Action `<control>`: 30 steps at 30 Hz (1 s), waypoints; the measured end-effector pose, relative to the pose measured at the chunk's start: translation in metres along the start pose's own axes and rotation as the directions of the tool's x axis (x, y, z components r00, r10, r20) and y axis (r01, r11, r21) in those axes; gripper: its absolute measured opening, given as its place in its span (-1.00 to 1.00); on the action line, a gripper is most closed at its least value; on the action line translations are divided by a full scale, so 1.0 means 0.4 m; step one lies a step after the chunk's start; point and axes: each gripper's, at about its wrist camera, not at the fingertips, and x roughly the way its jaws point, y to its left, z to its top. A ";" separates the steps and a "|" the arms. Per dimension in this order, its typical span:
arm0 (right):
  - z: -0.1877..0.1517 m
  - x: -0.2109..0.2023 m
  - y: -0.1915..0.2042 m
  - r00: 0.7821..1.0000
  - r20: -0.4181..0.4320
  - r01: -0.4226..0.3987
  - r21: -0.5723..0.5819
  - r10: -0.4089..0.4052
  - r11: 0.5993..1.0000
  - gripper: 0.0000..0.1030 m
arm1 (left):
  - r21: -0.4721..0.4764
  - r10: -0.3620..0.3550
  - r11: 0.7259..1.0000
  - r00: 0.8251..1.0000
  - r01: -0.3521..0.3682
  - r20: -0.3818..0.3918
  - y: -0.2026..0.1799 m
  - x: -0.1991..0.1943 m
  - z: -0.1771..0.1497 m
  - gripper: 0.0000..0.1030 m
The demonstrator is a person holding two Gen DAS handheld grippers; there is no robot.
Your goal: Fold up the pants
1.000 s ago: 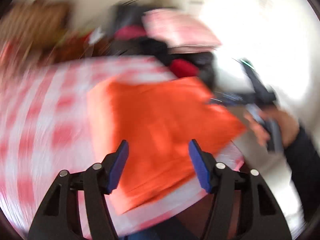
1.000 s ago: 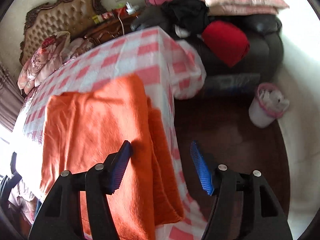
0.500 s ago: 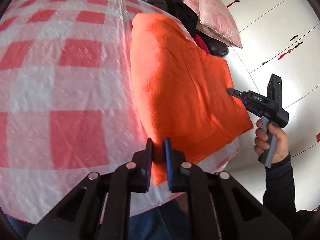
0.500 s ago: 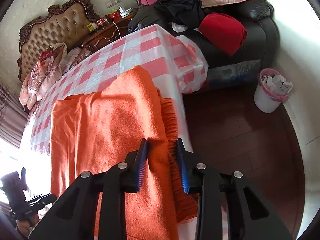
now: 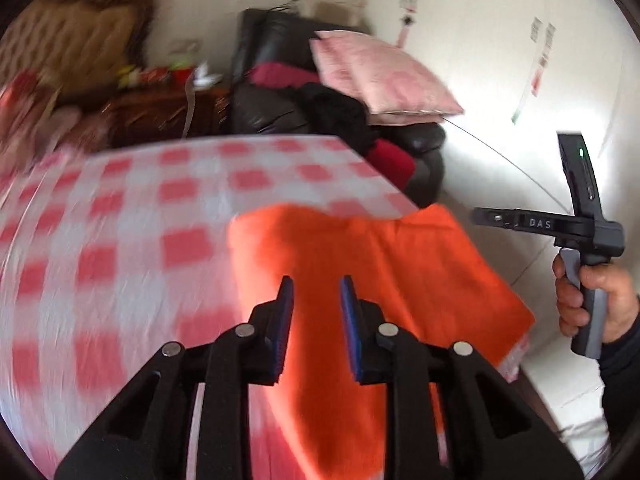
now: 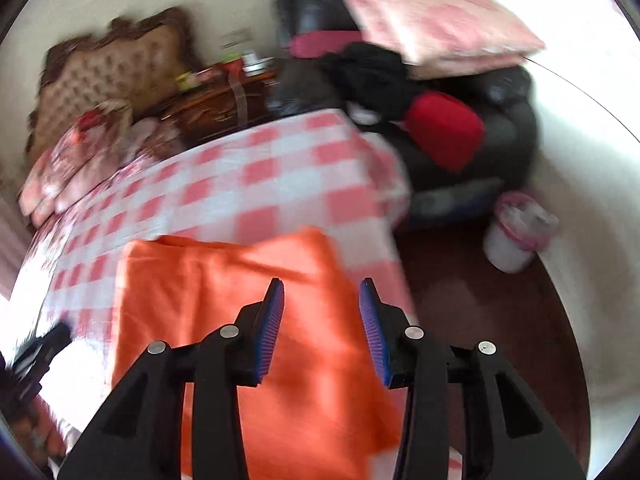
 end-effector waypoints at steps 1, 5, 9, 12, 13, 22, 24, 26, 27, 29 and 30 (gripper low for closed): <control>0.012 0.025 0.028 1.000 0.001 0.004 -0.021 -0.004 1.000 -0.23 | 0.032 -0.003 0.999 1.000 0.004 -0.017 -0.005 0.057 0.030 -0.60; 0.039 0.149 0.068 0.997 -0.066 0.034 -0.052 -0.037 0.998 -0.25 | 0.060 0.054 0.997 0.985 -0.044 -0.161 0.035 0.281 0.088 -0.86; 0.022 0.220 0.042 0.995 -0.080 0.062 -0.059 -0.066 0.996 -0.33 | -0.034 0.059 0.997 0.985 -0.065 -0.160 0.118 0.340 0.104 -0.97; 0.008 0.229 0.062 0.993 -0.053 0.100 -0.108 -0.106 0.989 -0.29 | -0.018 0.121 0.992 0.988 -0.123 -0.100 0.098 0.316 0.120 -0.97; 0.002 0.233 0.068 0.992 -0.041 0.117 -0.121 -0.123 0.986 -0.28 | -0.048 0.135 0.989 0.988 -0.139 -0.077 0.109 0.297 0.120 -0.97; -0.005 0.237 0.075 0.991 -0.006 0.132 -0.140 -0.134 0.981 -0.09 | -0.074 0.149 0.986 0.989 -0.149 0.002 0.026 0.117 0.081 -0.18; -0.003 0.236 0.071 0.996 -0.014 0.090 -0.134 -0.092 0.987 0.06 | -0.038 0.110 0.993 0.994 -0.111 -0.019 -0.038 0.088 0.034 -0.20; 0.004 0.222 0.064 0.998 -0.014 0.053 -0.117 -0.055 0.992 0.06 | 0.004 0.101 0.995 0.993 -0.101 -0.058 -0.090 0.078 -0.023 -0.20; 0.009 0.204 0.052 0.999 -0.002 0.032 -0.087 -0.032 0.996 0.06 | 0.020 0.123 0.992 0.990 -0.122 -0.075 -0.107 0.076 -0.048 -0.20; 0.020 0.131 0.005 0.998 0.058 -0.015 0.016 0.014 1.000 0.15 | 0.025 0.148 0.989 0.985 -0.147 -0.090 -0.126 0.063 -0.087 -0.15; 0.022 0.095 -0.021 0.996 0.084 -0.018 0.057 0.013 0.998 0.27 | 0.023 0.147 0.989 0.984 -0.146 -0.096 -0.132 0.055 -0.100 0.03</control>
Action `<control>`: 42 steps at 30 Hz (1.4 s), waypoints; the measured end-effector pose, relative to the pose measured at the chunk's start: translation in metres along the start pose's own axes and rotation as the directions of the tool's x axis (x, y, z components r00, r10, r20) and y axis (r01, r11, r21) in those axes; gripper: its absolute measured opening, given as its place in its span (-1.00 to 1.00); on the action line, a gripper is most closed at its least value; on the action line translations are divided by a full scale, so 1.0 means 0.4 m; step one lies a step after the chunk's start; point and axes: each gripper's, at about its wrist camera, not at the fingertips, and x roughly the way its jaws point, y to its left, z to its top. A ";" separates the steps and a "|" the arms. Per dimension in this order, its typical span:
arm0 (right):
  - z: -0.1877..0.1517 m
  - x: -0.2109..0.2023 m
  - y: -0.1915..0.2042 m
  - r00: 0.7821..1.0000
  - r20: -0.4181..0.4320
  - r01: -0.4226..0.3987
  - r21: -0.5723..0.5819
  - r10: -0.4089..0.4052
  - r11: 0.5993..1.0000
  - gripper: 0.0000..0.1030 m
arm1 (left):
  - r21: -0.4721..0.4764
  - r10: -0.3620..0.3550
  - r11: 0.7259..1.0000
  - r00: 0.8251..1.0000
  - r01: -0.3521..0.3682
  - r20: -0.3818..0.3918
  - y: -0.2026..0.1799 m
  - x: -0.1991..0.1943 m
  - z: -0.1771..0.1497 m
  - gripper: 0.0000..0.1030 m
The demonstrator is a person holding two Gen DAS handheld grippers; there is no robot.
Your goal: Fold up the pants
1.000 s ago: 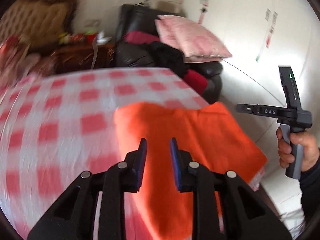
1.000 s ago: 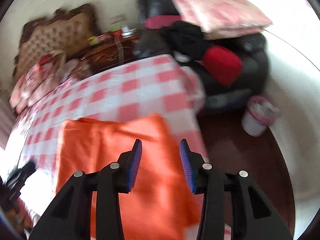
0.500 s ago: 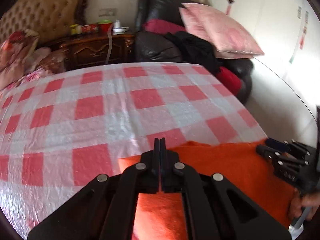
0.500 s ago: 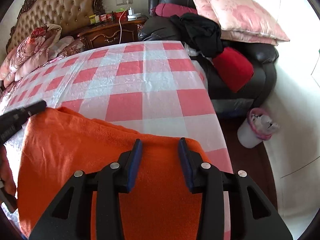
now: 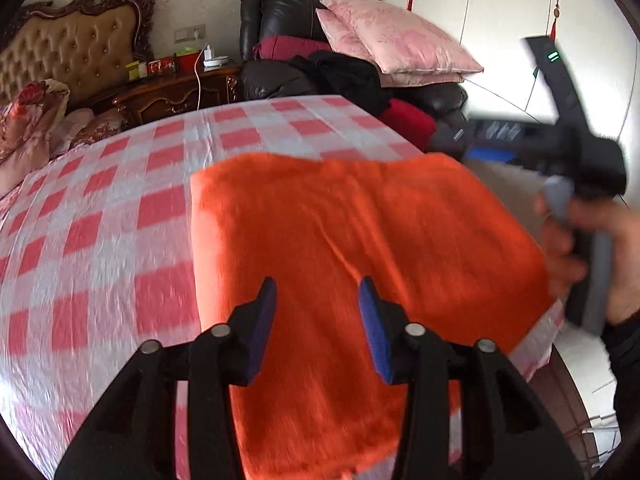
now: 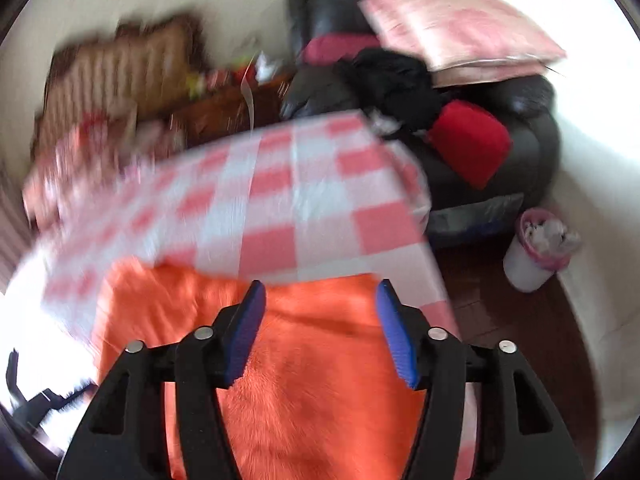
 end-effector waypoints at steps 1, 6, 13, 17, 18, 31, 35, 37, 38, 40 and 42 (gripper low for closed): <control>-0.001 -0.045 -0.038 0.999 0.021 0.024 0.048 -0.025 0.999 0.34 | 0.008 0.003 1.000 1.000 -0.003 -0.005 -0.009 -0.009 -0.015 0.19; -0.073 -0.115 -0.190 0.996 -0.074 -0.034 0.240 0.054 0.970 0.34 | 0.017 0.040 0.999 0.999 -0.041 0.021 -0.035 -0.046 -0.049 0.63; -0.102 -0.110 -0.176 0.985 -0.136 -0.079 0.176 0.104 0.981 0.19 | -0.013 0.093 0.996 0.994 -0.092 0.063 -0.054 -0.061 -0.063 0.89; -0.058 -0.087 -0.096 0.984 -0.152 -0.090 0.018 0.091 0.996 0.07 | 0.093 -0.016 0.996 0.991 0.004 0.132 -0.079 -0.100 -0.066 0.86; -0.047 -0.072 -0.080 0.982 -0.162 -0.099 -0.012 0.096 0.995 0.06 | 0.105 -0.054 0.994 0.989 0.040 0.137 -0.086 -0.113 -0.065 0.68; 0.066 0.099 -0.082 0.919 -0.346 -0.213 -0.036 0.188 0.976 -0.24 | 0.677 -0.175 0.736 0.968 0.008 0.179 -0.505 -0.004 -0.141 -0.07; 0.077 0.106 -0.077 0.918 -0.348 -0.222 -0.057 0.189 0.973 -0.55 | 0.735 -0.144 0.678 0.980 -0.005 0.140 -0.550 0.066 -0.146 -0.69; 0.082 0.105 -0.071 0.918 -0.351 -0.223 -0.082 0.182 0.971 -0.77 | 0.692 -0.178 0.721 0.975 0.036 0.135 -0.530 0.054 -0.128 -0.84; 0.084 0.102 -0.069 0.918 -0.350 -0.233 -0.090 0.188 0.968 -0.83 | 0.668 -0.191 0.742 0.973 0.056 0.131 -0.520 0.045 -0.114 -0.85; 0.091 0.094 -0.056 0.921 -0.342 -0.242 -0.121 0.189 0.963 -0.86 | 0.652 -0.201 0.756 0.967 0.053 0.154 -0.509 0.025 -0.095 -0.86; 0.105 0.089 -0.039 0.922 -0.333 -0.255 -0.135 0.198 0.958 -0.86 | 0.637 -0.201 0.769 0.964 0.046 0.172 -0.506 0.012 -0.076 -0.86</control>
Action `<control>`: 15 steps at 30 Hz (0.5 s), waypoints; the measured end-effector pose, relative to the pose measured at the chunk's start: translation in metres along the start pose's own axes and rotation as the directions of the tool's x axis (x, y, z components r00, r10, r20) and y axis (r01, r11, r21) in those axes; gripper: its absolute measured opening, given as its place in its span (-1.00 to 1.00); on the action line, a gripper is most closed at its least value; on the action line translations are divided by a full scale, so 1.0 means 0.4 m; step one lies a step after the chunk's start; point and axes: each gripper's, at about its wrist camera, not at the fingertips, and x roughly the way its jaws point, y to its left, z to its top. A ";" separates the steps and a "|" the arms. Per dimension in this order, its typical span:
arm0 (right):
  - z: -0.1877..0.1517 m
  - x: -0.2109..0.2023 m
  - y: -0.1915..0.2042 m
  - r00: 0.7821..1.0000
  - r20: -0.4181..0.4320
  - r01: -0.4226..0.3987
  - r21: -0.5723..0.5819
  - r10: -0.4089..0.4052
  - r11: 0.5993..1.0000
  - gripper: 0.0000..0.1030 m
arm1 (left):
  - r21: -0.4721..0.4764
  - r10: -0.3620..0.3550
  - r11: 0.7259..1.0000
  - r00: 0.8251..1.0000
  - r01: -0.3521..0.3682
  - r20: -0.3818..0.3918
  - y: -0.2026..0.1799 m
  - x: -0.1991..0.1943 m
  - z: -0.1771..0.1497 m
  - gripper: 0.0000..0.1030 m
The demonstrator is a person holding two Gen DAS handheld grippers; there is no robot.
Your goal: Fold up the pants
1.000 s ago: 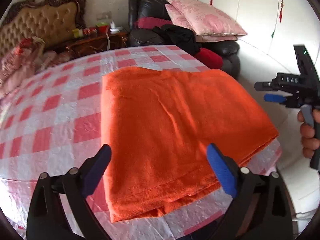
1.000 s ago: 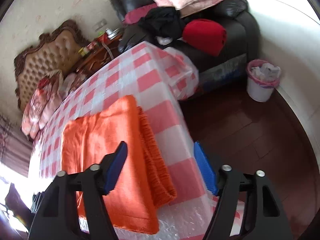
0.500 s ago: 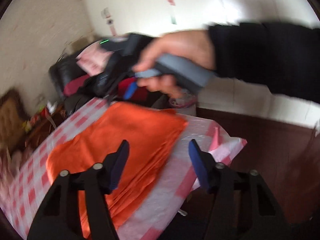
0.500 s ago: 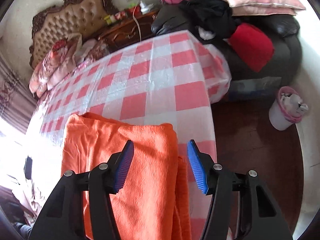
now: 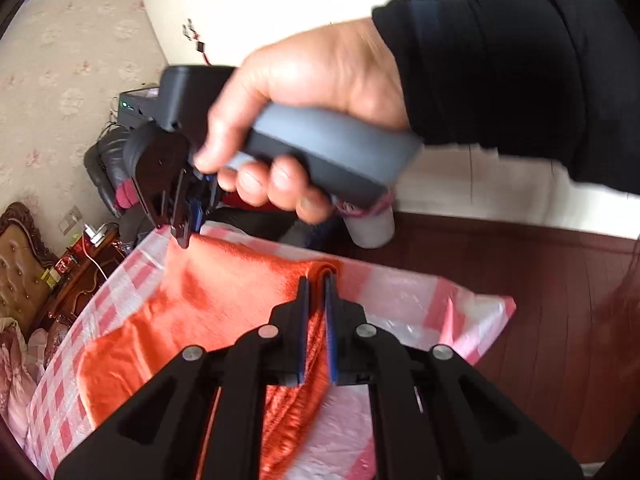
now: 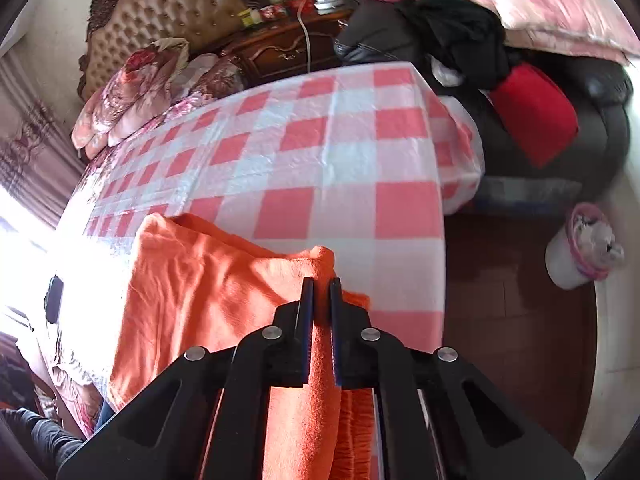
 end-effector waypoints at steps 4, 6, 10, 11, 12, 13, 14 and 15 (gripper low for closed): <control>0.033 -0.020 0.029 0.999 0.040 -0.019 -0.026 0.020 0.999 -0.86 | -0.016 0.023 1.000 1.000 -0.022 0.018 0.013 0.001 0.031 -0.86; 0.041 -0.013 0.026 0.999 0.041 0.006 -0.036 -0.004 0.999 -0.86 | 0.001 0.016 1.000 1.000 -0.016 0.000 0.008 0.023 0.035 -0.86; 0.012 0.045 -0.033 0.995 0.002 0.099 0.009 -0.099 0.995 -0.83 | -0.013 -0.056 0.998 0.996 0.055 -0.064 -0.006 0.073 0.011 -0.54; 0.001 0.049 -0.041 0.992 0.001 0.123 0.019 -0.123 0.992 -0.83 | -0.032 -0.063 0.998 0.997 0.062 -0.034 0.000 0.046 0.011 -0.40; -0.012 0.036 -0.043 0.986 0.020 0.163 0.019 -0.164 0.986 -0.75 | -0.071 -0.055 0.996 0.998 0.055 0.001 0.017 0.009 0.012 0.03; -0.021 0.018 -0.040 0.982 0.045 0.182 0.012 -0.183 0.983 -0.59 | -0.113 -0.036 0.993 0.999 0.039 0.030 0.039 -0.023 0.007 0.25; -0.036 -0.022 -0.029 0.972 0.093 0.215 0.008 -0.215 0.976 -0.58 | -0.167 -0.002 0.986 0.998 0.011 0.057 0.068 -0.058 -0.004 0.26; -0.053 -0.065 -0.015 0.957 0.149 0.249 0.016 -0.249 0.968 -0.58 | -0.247 0.047 0.968 0.997 -0.031 0.060 0.116 -0.092 -0.023 0.26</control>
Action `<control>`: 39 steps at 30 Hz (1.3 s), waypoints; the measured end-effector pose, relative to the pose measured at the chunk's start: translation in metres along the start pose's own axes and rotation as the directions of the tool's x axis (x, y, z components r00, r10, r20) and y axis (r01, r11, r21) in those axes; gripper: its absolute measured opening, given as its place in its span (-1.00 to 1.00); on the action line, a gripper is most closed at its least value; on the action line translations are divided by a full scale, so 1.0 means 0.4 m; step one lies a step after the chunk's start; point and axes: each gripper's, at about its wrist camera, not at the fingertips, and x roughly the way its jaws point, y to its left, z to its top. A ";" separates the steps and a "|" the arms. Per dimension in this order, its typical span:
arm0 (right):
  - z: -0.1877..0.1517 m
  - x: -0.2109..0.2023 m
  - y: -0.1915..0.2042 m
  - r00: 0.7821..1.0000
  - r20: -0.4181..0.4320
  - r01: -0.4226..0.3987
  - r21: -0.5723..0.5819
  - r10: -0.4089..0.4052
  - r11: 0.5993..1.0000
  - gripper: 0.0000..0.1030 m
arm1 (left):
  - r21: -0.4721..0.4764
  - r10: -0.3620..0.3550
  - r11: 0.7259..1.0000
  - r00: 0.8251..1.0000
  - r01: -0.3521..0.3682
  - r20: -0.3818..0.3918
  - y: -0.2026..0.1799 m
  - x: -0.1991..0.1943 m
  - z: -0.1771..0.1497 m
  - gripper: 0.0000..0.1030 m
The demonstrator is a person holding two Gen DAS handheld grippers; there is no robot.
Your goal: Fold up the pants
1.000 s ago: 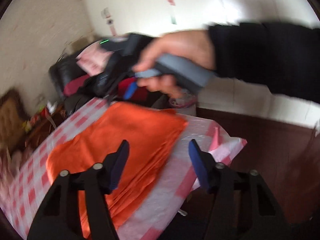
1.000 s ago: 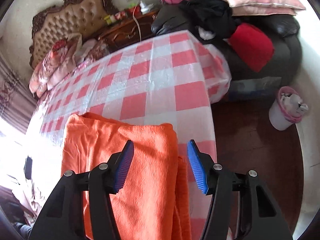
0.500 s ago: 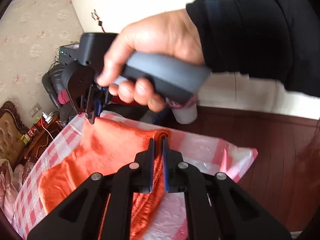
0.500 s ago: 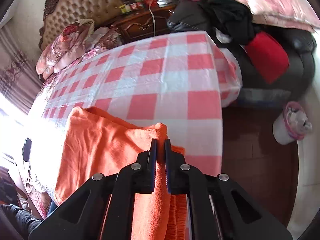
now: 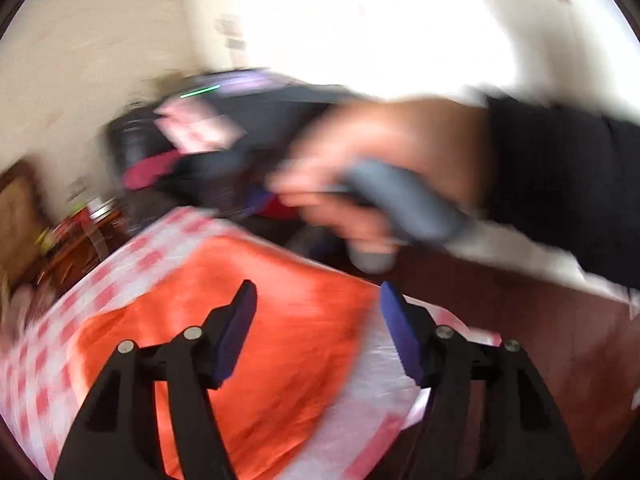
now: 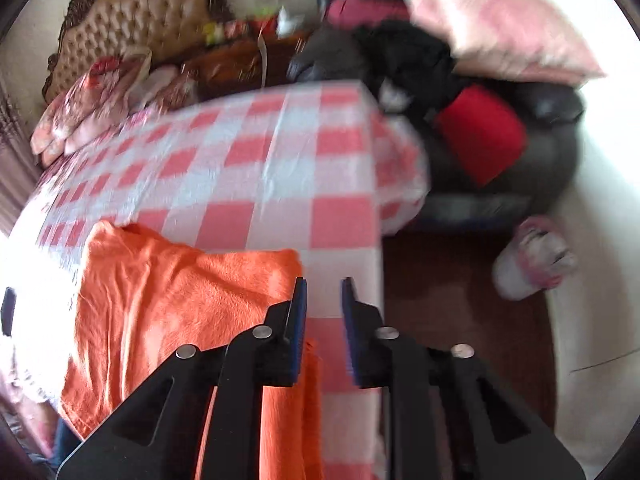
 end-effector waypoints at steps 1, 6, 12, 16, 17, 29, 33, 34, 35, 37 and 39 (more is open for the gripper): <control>-0.013 -0.042 0.007 0.999 0.048 0.024 0.008 -0.025 1.000 -0.57 | -0.066 0.025 0.998 1.000 -0.025 -0.003 0.045 -0.017 -0.008 0.26; -0.113 -0.147 0.108 0.991 0.135 0.015 0.014 -0.017 1.000 0.07 | -0.307 0.149 0.930 0.971 -0.202 -0.187 0.262 -0.041 -0.100 -0.06; -0.224 -0.055 0.208 0.999 -0.005 0.041 0.002 -0.041 0.999 0.07 | -0.351 0.117 0.890 0.890 -0.290 -0.440 0.335 -0.002 -0.213 -0.22; -0.254 -0.031 0.219 0.996 -0.009 0.087 -0.013 -0.087 0.996 0.07 | -0.379 0.139 0.878 0.913 -0.293 -0.384 0.368 -0.038 -0.174 -0.23; -0.255 -0.028 0.223 0.995 -0.010 0.099 -0.018 -0.100 0.995 0.08 | -0.391 0.129 0.878 0.923 -0.276 -0.361 0.375 -0.035 -0.161 -0.23; -0.265 -0.010 0.251 0.986 -0.026 0.164 -0.036 -0.165 0.986 0.20 | -0.398 0.101 0.873 0.903 -0.281 -0.417 0.406 0.088 -0.117 -0.21; -0.256 -0.007 0.255 0.986 -0.042 0.160 -0.028 -0.161 0.987 0.31 | -0.430 0.089 0.858 0.905 -0.282 -0.417 0.410 0.049 -0.140 -0.20; -0.253 -0.010 0.257 0.986 -0.048 0.162 -0.024 -0.163 0.987 0.38 | -0.441 0.076 0.853 0.903 -0.279 -0.424 0.402 0.035 -0.151 -0.20; -0.251 -0.017 0.259 0.986 -0.050 0.158 -0.016 -0.158 0.987 0.40 | -0.447 0.069 0.851 0.901 -0.277 -0.428 0.398 0.028 -0.161 -0.20; -0.251 -0.039 0.264 0.987 -0.042 0.158 0.000 -0.158 0.987 0.40 | -0.451 0.065 0.850 0.903 -0.273 -0.424 0.387 0.006 -0.172 -0.20; -0.255 -0.073 0.269 0.988 -0.018 0.155 0.020 -0.154 0.988 0.41 | -0.441 0.059 0.857 0.903 -0.265 -0.427 0.374 -0.004 -0.184 -0.11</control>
